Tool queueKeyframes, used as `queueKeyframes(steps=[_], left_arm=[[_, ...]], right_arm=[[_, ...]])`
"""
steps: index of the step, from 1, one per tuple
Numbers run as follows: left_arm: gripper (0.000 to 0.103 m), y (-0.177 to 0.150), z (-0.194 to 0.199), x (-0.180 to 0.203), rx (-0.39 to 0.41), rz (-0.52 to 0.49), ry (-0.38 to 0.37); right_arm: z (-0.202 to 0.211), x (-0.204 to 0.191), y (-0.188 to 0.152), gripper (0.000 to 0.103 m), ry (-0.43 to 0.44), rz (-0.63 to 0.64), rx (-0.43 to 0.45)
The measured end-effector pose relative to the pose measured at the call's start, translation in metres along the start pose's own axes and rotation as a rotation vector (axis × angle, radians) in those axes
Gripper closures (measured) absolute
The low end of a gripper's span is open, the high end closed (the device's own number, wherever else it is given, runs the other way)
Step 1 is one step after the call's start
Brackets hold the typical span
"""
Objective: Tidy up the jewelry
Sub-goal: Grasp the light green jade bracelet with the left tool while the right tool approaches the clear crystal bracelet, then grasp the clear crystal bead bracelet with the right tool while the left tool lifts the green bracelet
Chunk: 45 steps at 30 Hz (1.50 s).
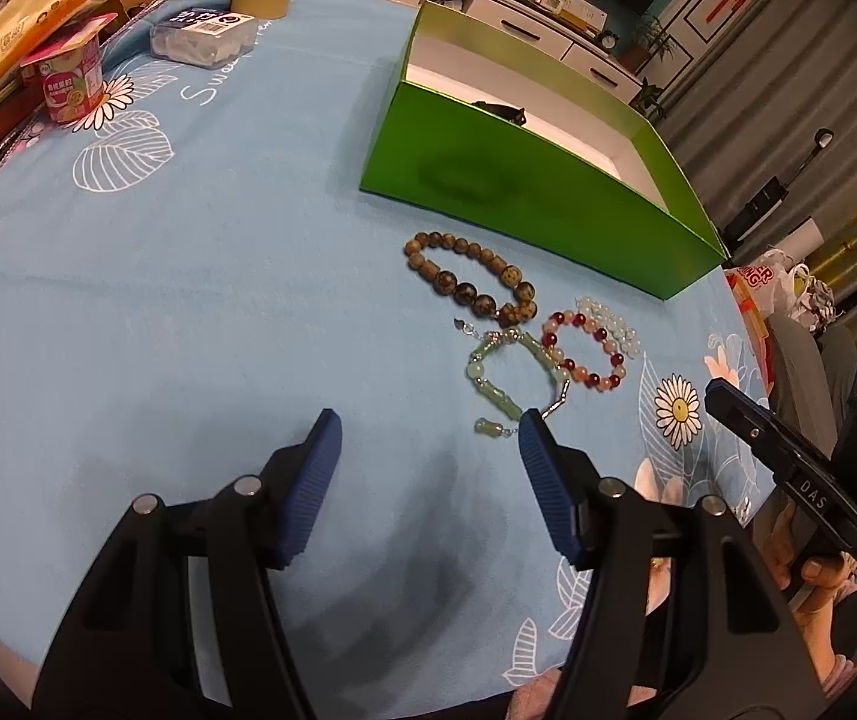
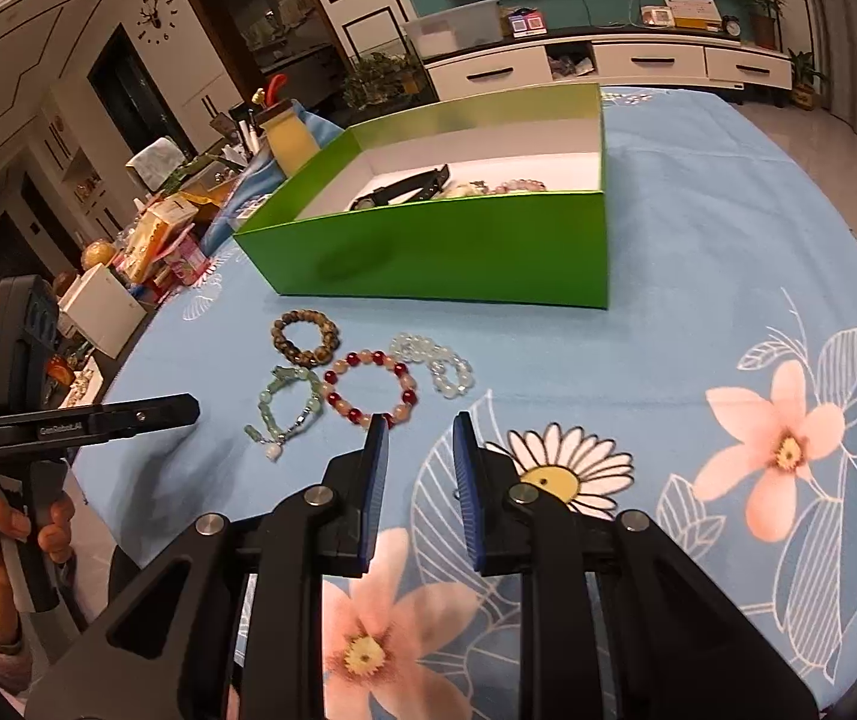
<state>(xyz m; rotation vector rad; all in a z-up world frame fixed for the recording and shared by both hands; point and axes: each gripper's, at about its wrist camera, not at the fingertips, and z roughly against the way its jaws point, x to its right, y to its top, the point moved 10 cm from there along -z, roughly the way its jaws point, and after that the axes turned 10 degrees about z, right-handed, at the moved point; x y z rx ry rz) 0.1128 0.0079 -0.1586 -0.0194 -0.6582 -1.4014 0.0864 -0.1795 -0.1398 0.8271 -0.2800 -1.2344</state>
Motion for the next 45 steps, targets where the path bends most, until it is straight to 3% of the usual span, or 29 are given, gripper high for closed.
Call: queueKeyframes(steps=[16, 22, 24, 27, 31, 36, 45], left_arm=[[0.059, 0.017, -0.048, 0.035, 0.049, -0.229, 0.096], [0.078, 0.014, -0.055, 0.047, 0.084, -0.393, 0.138], [0.091, 0.012, -0.054, 0.047, 0.102, -0.425, 0.139], [0.097, 0.010, -0.051, 0.047, 0.123, -0.451, 0.135], [0.098, 0.008, -0.044, 0.041, 0.111, -0.365, 0.098], [0.098, 0.015, -0.021, 0.029, 0.123, -0.187, -0.034], [0.098, 0.018, 0.000, 0.019, 0.148, -0.145, -0.039]], right_arm=[[-0.001, 0.006, 0.000, 0.081, -0.004, -0.017, 0.006], [-0.007, 0.011, 0.000, 0.081, -0.009, -0.025, -0.001], [-0.009, 0.011, 0.001, 0.081, -0.010, -0.022, 0.000], [-0.012, 0.012, 0.003, 0.081, -0.009, -0.021, 0.002], [-0.021, 0.012, 0.007, 0.081, -0.014, 0.000, -0.003], [-0.033, 0.017, 0.008, 0.081, -0.042, 0.026, -0.028], [-0.054, 0.019, 0.015, 0.081, -0.083, 0.090, -0.058]])
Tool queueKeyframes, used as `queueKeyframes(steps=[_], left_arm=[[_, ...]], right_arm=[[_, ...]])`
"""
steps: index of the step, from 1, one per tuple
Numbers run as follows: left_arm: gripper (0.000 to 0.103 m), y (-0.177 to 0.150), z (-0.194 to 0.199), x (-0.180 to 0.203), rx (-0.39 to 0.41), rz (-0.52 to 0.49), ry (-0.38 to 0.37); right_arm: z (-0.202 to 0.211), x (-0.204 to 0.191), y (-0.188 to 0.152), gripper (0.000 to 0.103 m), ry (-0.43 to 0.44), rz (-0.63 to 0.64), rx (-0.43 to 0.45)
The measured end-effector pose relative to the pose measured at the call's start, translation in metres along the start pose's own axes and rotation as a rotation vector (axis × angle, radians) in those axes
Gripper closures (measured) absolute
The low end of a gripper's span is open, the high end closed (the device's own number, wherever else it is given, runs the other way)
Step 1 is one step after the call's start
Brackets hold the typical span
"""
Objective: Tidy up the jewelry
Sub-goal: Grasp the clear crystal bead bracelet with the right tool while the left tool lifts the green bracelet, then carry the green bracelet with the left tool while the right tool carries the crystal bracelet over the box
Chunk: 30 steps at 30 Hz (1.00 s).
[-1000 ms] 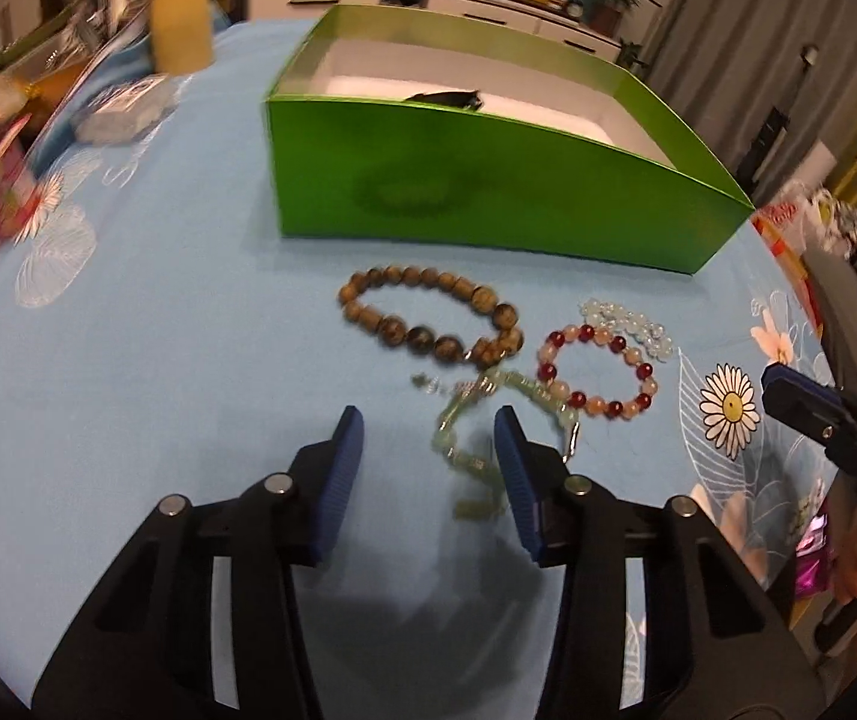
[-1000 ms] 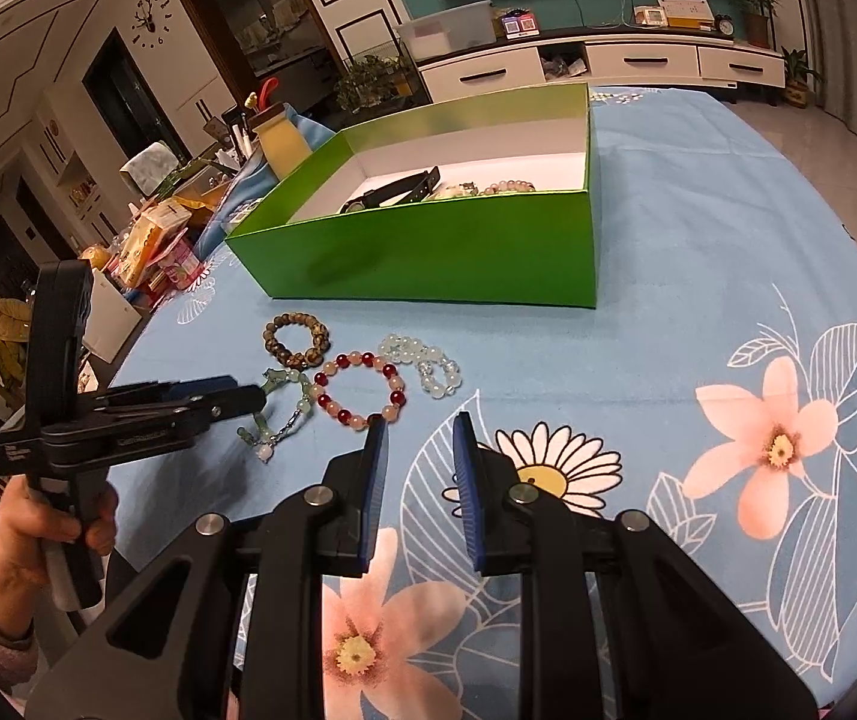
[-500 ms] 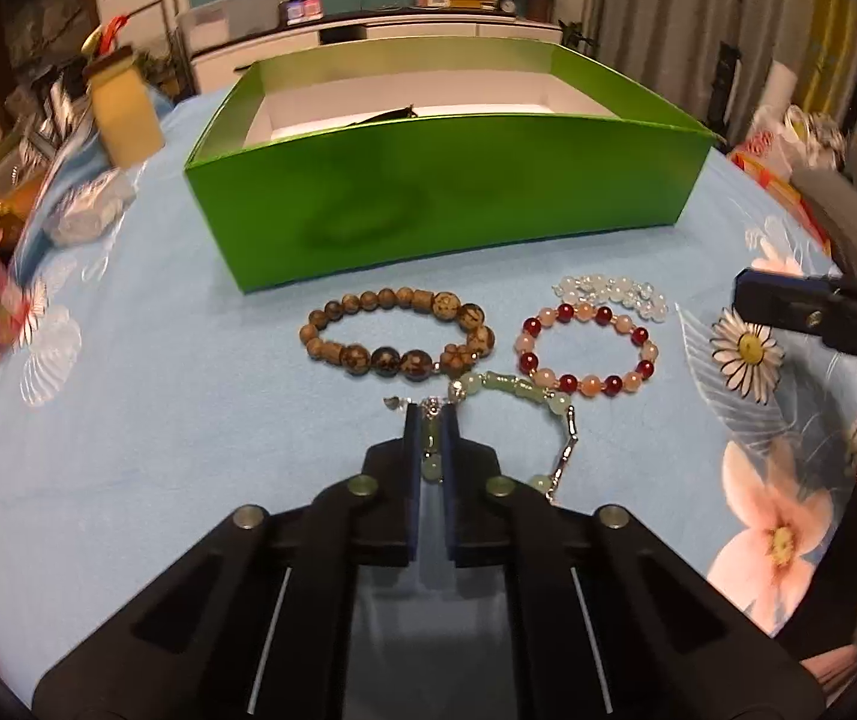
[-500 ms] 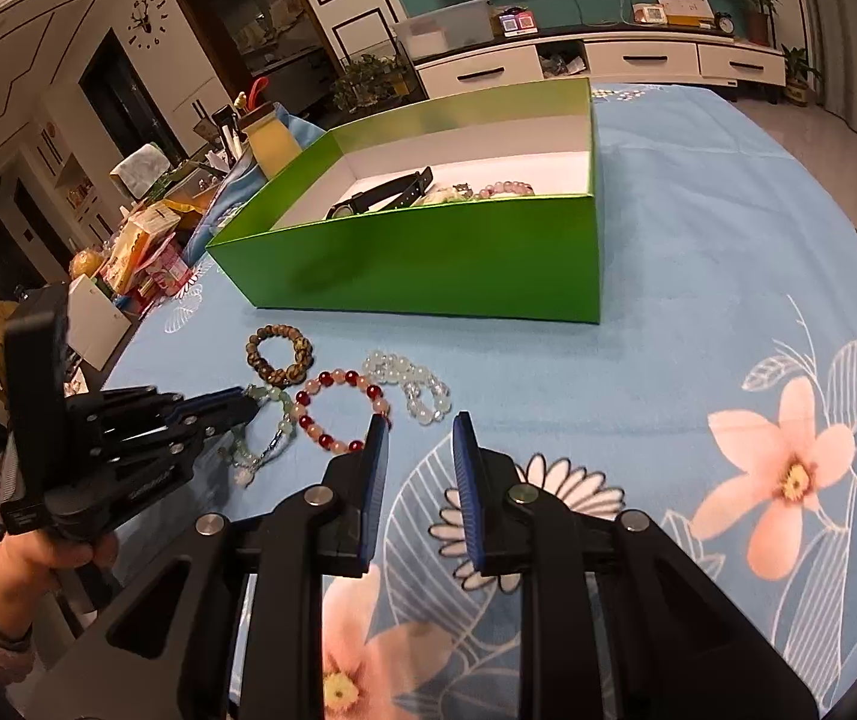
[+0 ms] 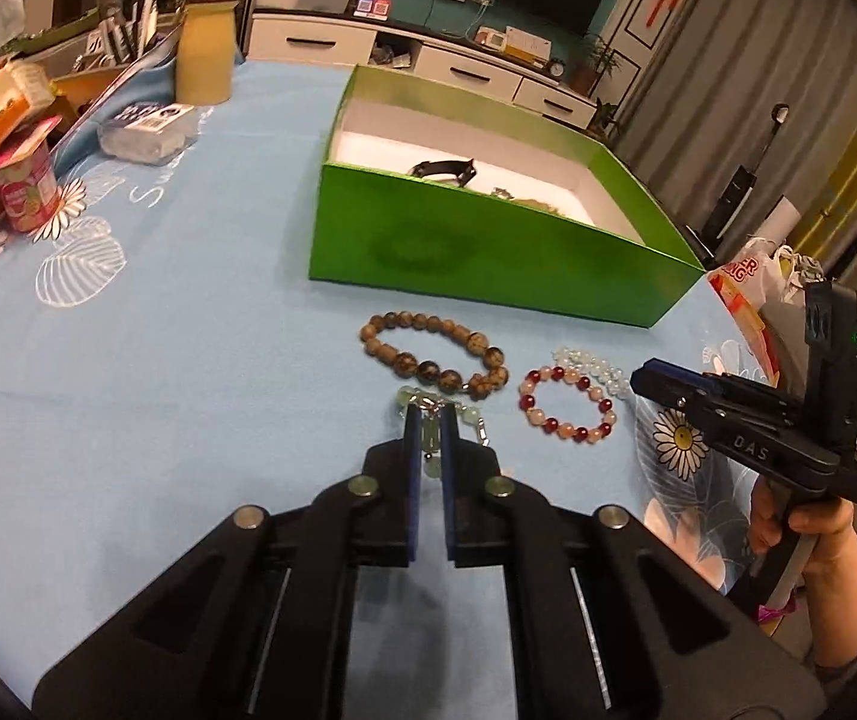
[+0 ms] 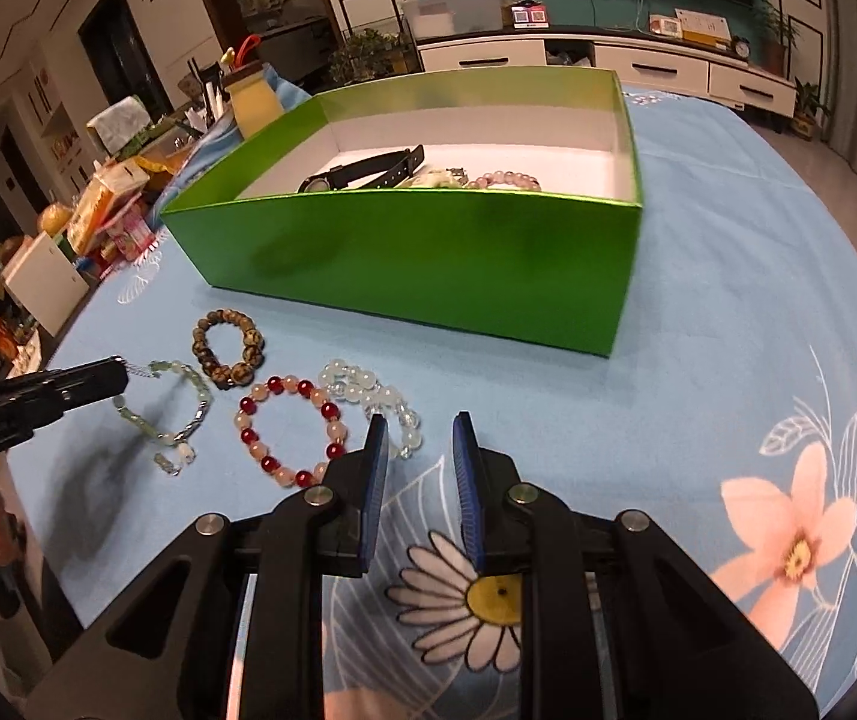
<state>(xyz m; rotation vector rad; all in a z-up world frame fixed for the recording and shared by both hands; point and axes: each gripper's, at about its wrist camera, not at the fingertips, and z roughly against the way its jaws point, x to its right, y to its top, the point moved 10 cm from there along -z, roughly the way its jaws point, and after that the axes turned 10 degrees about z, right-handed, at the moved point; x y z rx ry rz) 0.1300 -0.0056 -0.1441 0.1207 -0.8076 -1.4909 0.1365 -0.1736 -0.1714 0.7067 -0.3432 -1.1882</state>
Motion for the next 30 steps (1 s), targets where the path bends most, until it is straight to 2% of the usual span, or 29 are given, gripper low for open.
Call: queueKeyframes(steps=[5, 9, 10, 11, 14, 17, 22, 30], left_arm=[[0.098, -0.001, -0.005, -0.004, -0.007, 0.017, 0.008], [0.098, -0.004, -0.005, -0.001, -0.009, 0.009, 0.008], [0.098, -0.004, -0.005, 0.000, -0.008, 0.007, 0.007], [0.098, -0.003, -0.004, 0.001, -0.005, 0.006, 0.003], [0.098, 0.000, 0.001, 0.005, 0.007, 0.005, -0.011], [0.098, 0.005, 0.008, 0.010, 0.018, -0.007, -0.025], [0.098, 0.017, 0.022, 0.021, 0.055, -0.020, -0.061], [0.098, 0.034, 0.036, 0.039, 0.075, -0.029, -0.116]], right_arm=[[-0.010, -0.002, 0.003, 0.081, -0.021, 0.038, -0.026], [-0.013, -0.009, 0.001, 0.081, -0.083, 0.128, -0.032], [-0.013, -0.010, 0.001, 0.093, -0.092, 0.139, -0.033], [-0.014, -0.011, 0.001, 0.096, -0.094, 0.146, -0.034], [-0.013, -0.012, 0.000, 0.096, -0.110, 0.159, -0.034], [0.001, -0.014, 0.007, 0.096, -0.110, 0.148, 0.012], [0.046, -0.020, 0.032, 0.096, -0.092, 0.154, 0.123], [0.082, -0.017, 0.050, 0.096, -0.063, 0.093, 0.210]])
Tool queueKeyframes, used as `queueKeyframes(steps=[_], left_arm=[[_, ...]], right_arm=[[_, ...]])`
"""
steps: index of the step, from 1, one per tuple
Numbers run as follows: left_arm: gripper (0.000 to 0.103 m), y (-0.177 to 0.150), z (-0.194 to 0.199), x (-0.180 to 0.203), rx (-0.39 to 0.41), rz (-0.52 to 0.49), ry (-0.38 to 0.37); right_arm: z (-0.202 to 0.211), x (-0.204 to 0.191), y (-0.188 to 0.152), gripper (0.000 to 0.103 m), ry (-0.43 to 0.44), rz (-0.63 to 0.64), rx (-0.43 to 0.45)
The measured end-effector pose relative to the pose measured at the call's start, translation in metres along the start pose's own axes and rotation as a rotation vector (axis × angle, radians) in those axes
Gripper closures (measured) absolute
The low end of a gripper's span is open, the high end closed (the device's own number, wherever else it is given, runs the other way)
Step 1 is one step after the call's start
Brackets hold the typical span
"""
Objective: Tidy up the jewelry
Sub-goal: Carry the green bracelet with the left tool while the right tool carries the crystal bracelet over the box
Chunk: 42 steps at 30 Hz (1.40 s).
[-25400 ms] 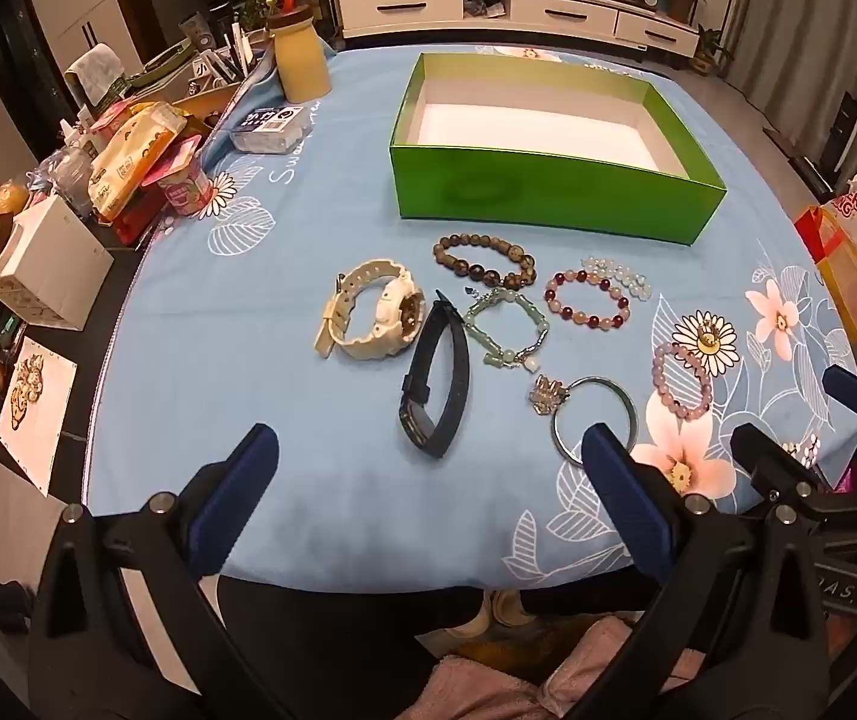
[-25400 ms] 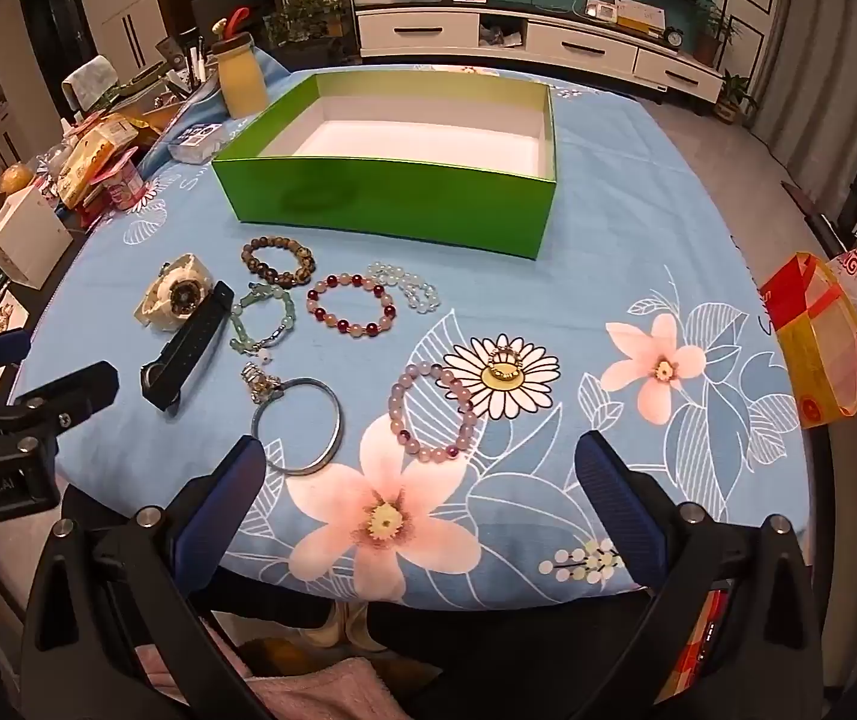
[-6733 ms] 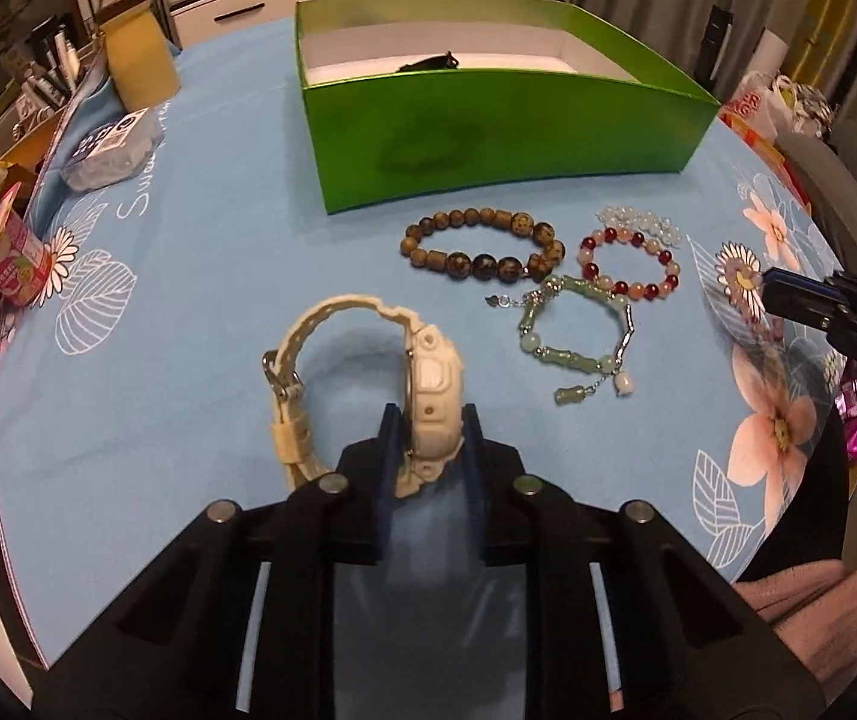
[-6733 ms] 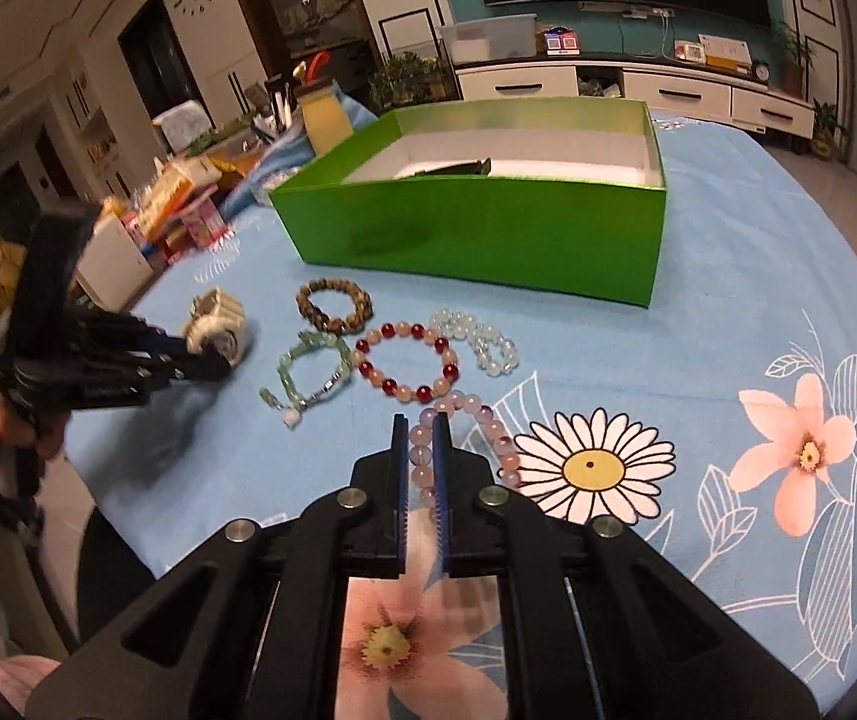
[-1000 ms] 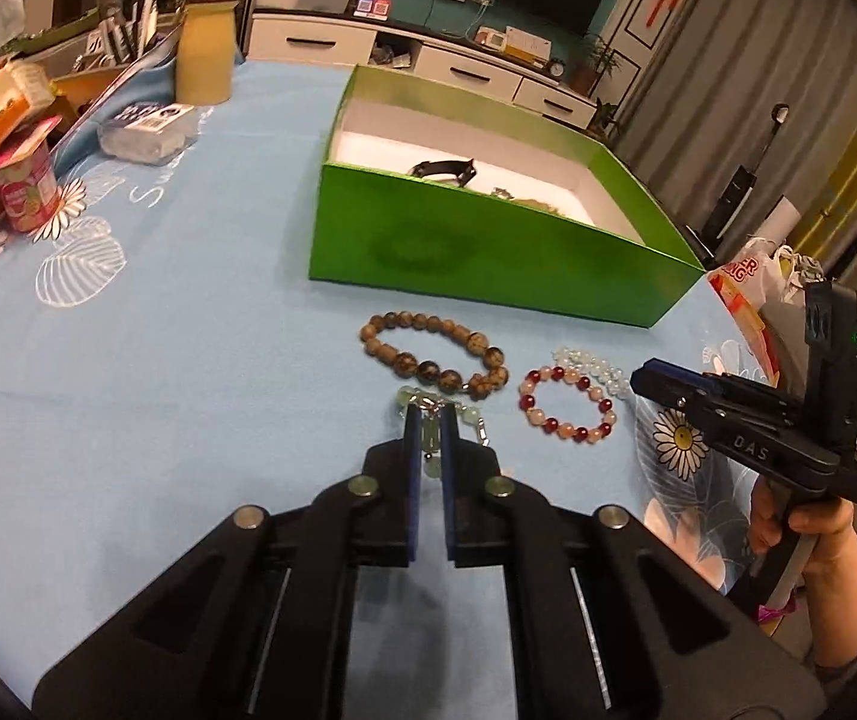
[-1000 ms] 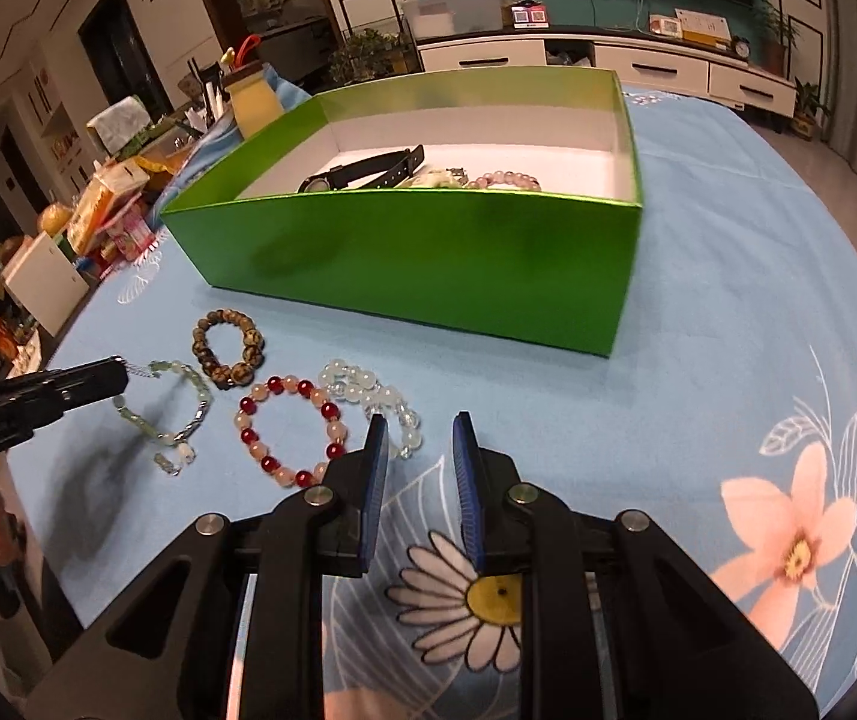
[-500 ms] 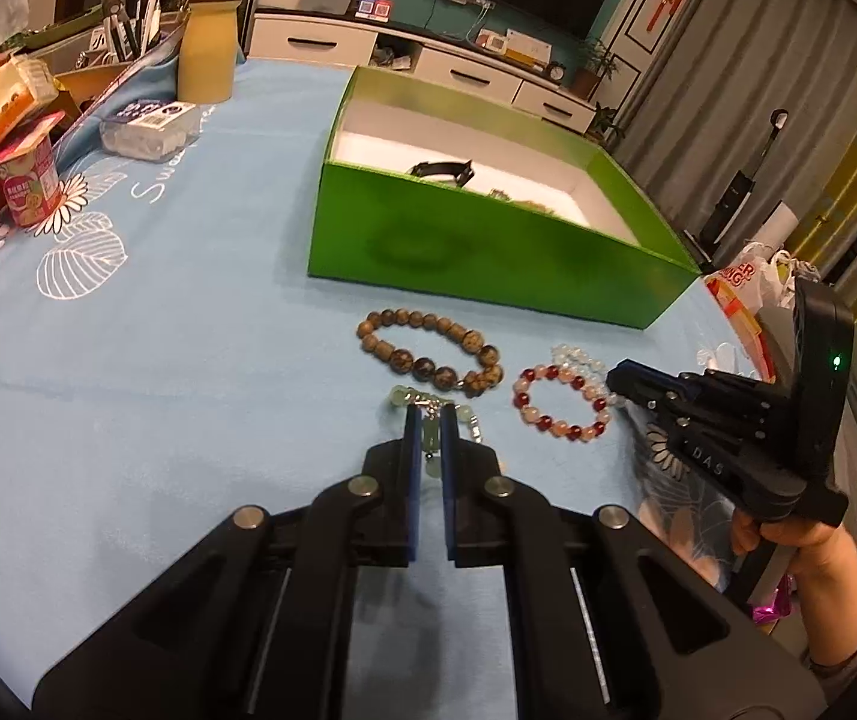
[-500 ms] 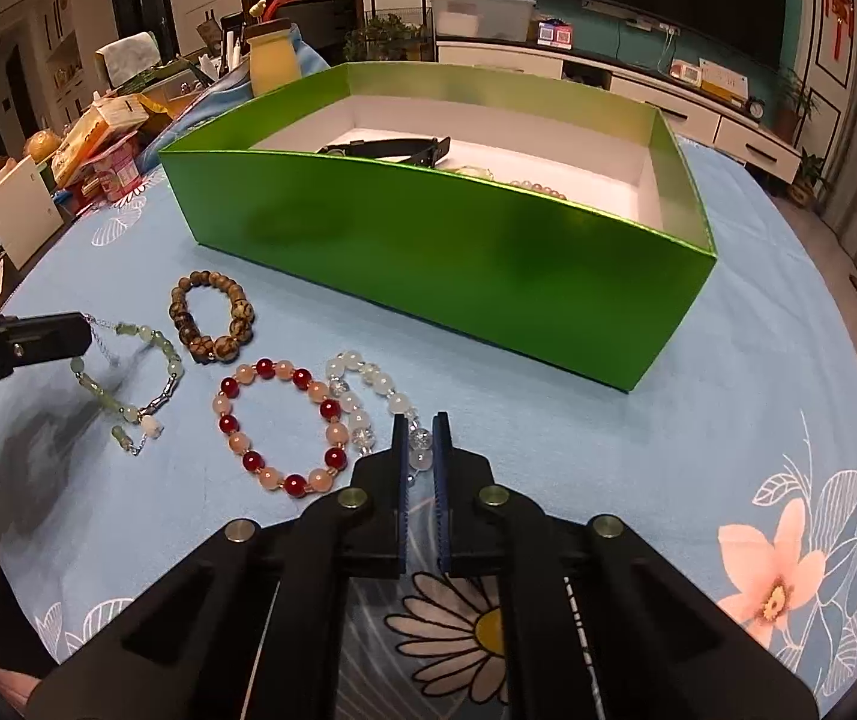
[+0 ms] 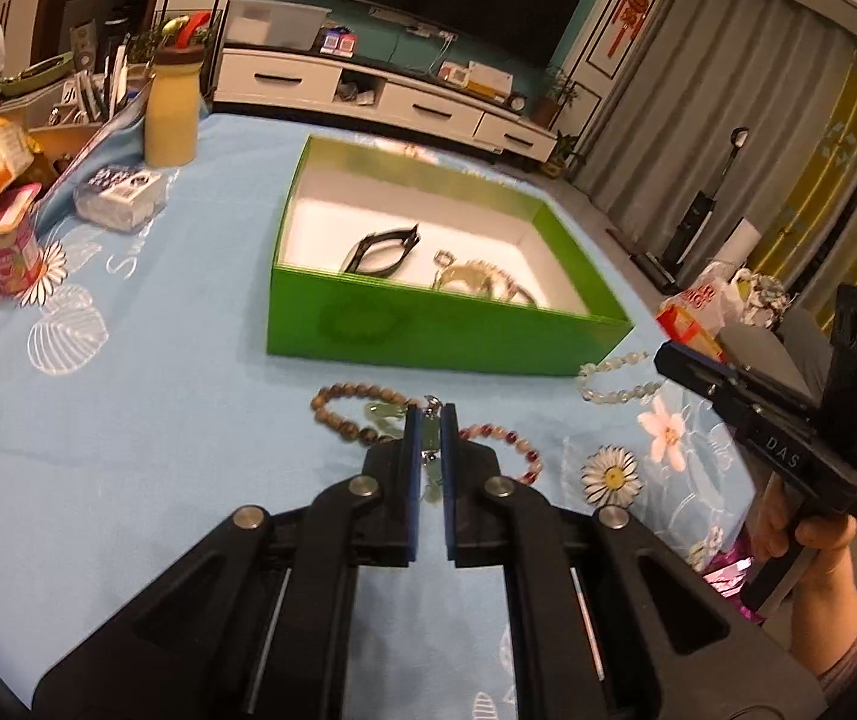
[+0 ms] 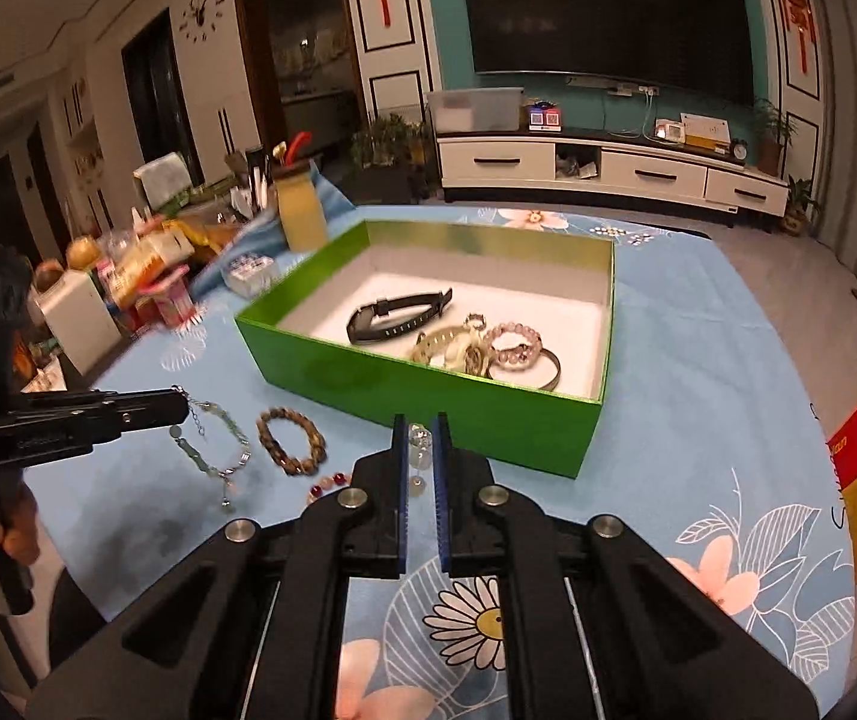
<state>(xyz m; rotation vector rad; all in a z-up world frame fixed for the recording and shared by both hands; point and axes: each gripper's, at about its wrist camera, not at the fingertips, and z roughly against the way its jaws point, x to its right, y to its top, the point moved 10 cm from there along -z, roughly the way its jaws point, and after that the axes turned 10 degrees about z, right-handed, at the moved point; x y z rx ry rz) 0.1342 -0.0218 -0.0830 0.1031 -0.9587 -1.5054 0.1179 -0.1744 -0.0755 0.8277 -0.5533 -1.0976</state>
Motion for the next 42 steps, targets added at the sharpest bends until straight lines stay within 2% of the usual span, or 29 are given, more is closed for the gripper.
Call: queueKeyframes(steps=[12, 21, 30, 42], left_arm=[[0.098, 0.067, 0.019, 0.043, 0.073, -0.079, -0.042], [0.098, 0.107, -0.003, 0.062, 0.071, -0.116, -0.034], [0.098, 0.123, -0.053, 0.057, 0.017, -0.089, -0.008], [0.098, 0.117, -0.098, 0.046, -0.046, -0.095, 0.036]], right_arm=[[0.025, 0.010, 0.045, 0.096, 0.013, -0.020, 0.094], [0.021, 0.027, 0.072, 0.096, -0.009, -0.023, 0.129], [-0.010, 0.047, 0.085, 0.096, -0.025, -0.038, 0.109], [-0.054, 0.073, 0.084, 0.096, -0.025, -0.098, 0.066]])
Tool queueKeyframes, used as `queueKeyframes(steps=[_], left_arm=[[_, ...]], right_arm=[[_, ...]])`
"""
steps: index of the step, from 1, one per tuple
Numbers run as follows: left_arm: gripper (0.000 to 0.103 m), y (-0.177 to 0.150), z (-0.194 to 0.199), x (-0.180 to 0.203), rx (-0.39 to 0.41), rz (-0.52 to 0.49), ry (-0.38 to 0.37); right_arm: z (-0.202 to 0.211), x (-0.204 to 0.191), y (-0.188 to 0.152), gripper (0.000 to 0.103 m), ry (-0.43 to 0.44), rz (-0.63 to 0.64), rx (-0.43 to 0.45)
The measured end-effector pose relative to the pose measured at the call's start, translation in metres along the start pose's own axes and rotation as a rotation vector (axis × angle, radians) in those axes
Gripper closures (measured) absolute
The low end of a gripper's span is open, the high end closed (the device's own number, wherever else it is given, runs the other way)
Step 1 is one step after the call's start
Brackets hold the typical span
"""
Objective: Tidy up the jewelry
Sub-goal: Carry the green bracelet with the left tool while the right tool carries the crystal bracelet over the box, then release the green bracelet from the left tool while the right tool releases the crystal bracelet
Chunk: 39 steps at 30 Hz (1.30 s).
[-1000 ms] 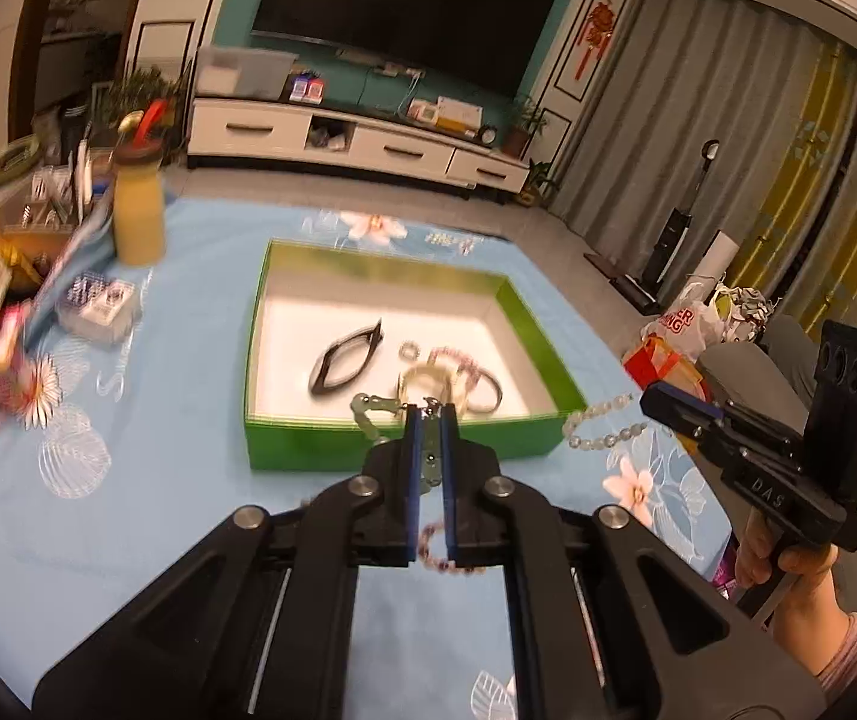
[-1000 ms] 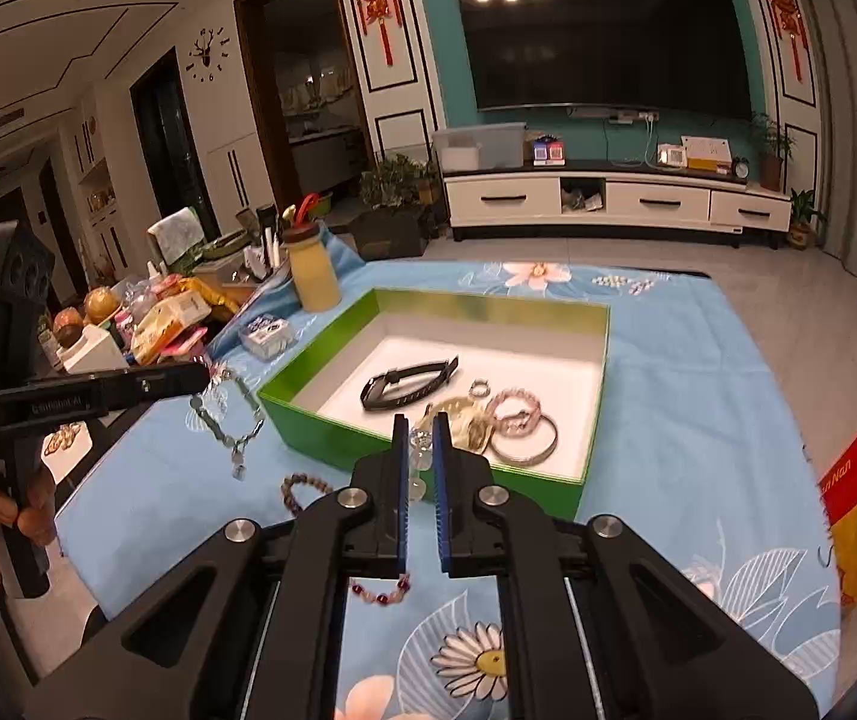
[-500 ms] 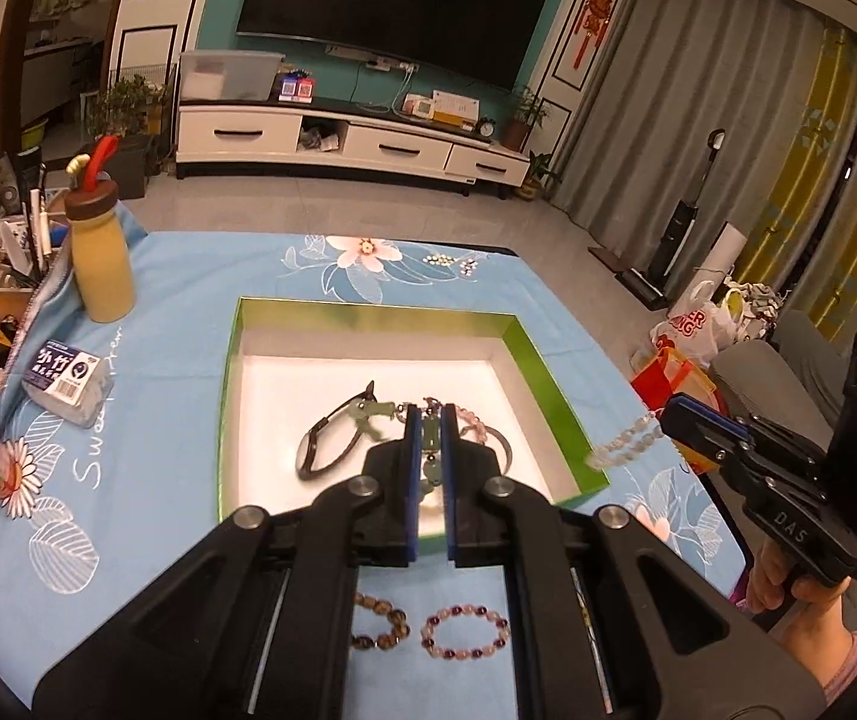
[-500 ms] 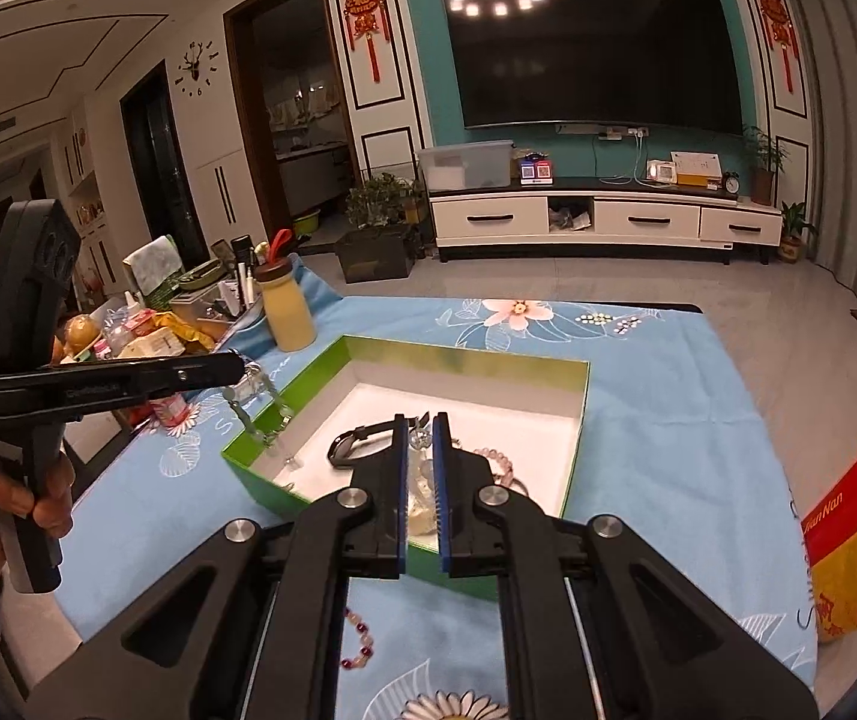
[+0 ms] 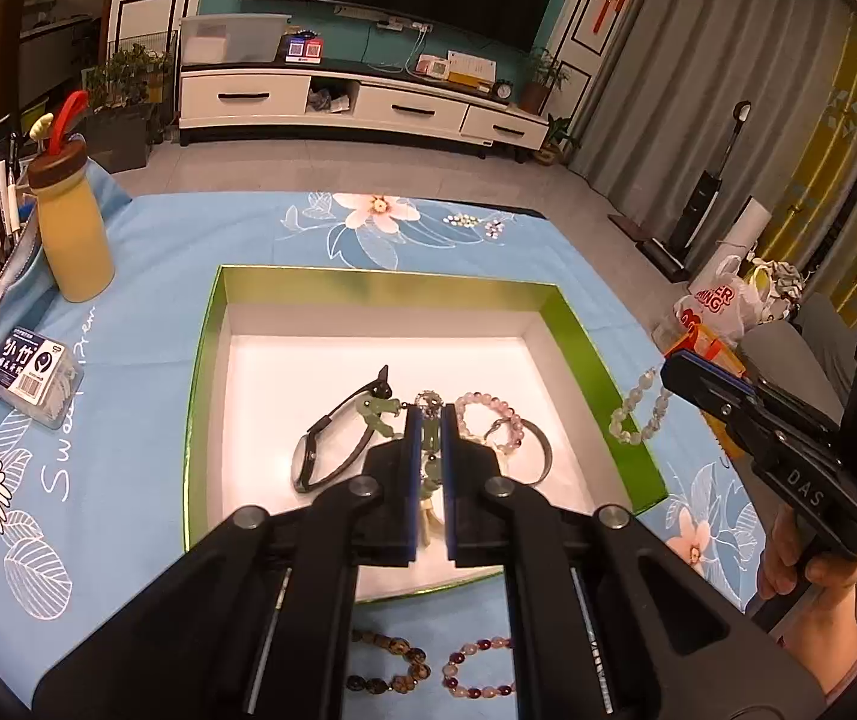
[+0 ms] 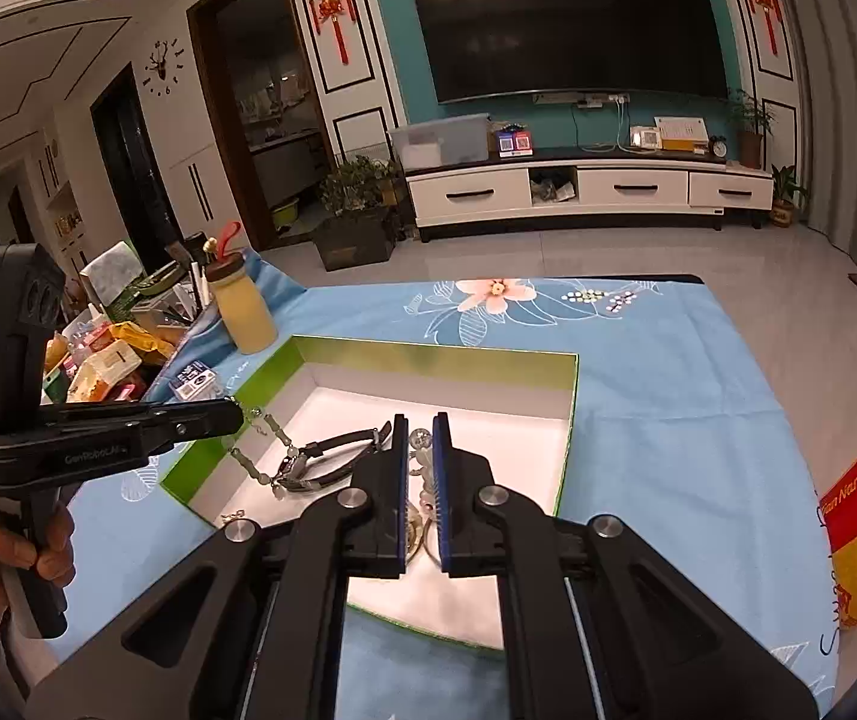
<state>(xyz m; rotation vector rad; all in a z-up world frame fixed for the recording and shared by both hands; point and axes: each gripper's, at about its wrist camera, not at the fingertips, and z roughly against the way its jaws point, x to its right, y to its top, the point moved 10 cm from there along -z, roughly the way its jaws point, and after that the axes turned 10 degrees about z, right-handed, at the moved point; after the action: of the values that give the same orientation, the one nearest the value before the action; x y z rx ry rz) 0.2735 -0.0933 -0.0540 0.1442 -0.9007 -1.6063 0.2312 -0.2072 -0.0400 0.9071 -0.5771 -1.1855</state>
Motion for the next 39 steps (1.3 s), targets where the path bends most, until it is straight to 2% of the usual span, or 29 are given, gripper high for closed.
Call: queueKeyframes(steps=[39], left_arm=[[0.098, -0.003, -0.049, -0.006, -0.070, -0.046, 0.077]], right_arm=[[-0.053, 0.022, -0.014, 0.096, 0.000, -0.017, -0.126]])
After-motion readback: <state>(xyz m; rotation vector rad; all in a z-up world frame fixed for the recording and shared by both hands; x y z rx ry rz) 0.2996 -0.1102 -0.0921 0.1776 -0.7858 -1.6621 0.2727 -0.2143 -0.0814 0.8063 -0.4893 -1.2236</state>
